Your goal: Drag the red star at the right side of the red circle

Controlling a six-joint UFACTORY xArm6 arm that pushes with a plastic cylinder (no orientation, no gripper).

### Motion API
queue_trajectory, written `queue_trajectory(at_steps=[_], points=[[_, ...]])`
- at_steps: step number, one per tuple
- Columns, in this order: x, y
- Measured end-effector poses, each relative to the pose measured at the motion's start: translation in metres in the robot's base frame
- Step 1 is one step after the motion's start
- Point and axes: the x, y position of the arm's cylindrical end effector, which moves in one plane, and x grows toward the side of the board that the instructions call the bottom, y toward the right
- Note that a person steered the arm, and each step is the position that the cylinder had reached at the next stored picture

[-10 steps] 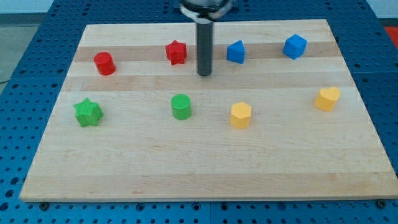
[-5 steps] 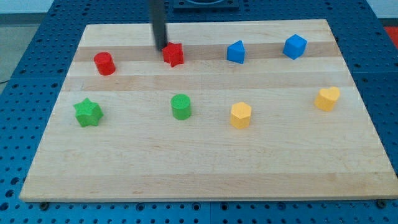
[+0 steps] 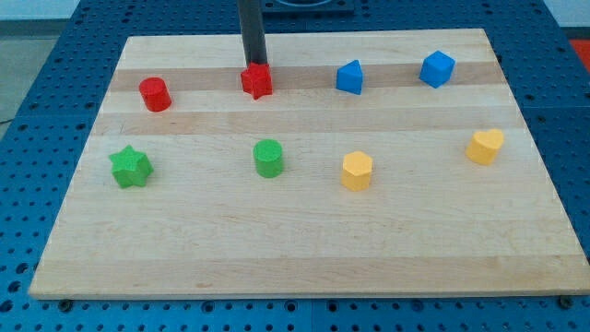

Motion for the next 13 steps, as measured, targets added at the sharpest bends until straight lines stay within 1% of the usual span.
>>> queue_trajectory(at_steps=[1,2,3,4,5,6,7,8,9,10,11,12,13], points=[[0.041,-0.034],[0.051,-0.065],[0.024,-0.028],[0.011,0.019],[0.023,0.067],[0.062,0.075],[0.084,0.064],[0.067,0.025],[0.063,0.020],[0.061,-0.003],[0.055,-0.053],[0.053,-0.074],[0.060,-0.045]])
